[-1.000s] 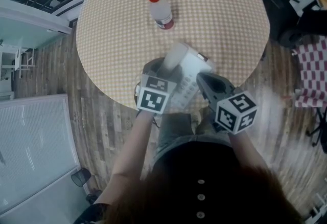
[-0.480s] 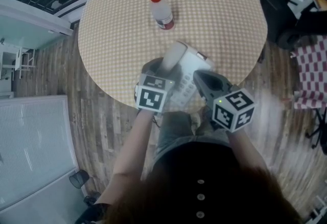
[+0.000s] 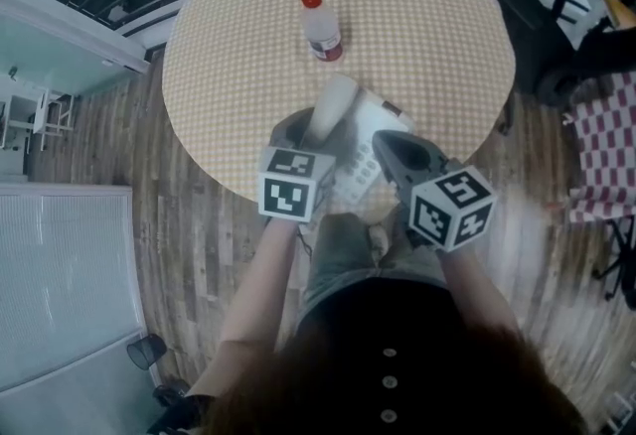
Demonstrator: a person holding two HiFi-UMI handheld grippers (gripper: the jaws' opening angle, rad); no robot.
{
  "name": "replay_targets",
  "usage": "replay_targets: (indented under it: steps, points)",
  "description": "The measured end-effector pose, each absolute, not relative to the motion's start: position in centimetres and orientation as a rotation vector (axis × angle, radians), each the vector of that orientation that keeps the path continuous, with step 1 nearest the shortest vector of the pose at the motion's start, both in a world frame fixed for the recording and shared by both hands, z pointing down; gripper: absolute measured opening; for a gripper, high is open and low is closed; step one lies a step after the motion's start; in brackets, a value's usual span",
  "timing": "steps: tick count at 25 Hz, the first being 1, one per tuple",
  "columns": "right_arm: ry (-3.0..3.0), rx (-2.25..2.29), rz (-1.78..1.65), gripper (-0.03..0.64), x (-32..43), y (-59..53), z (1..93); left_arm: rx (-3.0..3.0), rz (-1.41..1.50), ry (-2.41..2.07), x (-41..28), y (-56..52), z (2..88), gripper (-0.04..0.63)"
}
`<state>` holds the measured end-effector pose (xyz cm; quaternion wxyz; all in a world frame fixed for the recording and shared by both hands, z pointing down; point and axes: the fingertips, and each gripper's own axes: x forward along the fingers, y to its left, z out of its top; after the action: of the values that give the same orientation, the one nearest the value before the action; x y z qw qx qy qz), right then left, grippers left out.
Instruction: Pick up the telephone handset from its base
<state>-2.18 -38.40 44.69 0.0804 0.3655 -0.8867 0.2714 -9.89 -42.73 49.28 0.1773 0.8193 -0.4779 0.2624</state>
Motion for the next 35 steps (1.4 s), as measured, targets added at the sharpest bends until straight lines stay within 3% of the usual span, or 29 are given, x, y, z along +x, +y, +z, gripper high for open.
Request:
replay_targets:
  steps: [35]
  points:
    - [-2.823,1.093,0.641,0.011,-0.4,-33.5,37.3,2.347,0.035,-1.454,-9.4,-33.4,36.8,0.225]
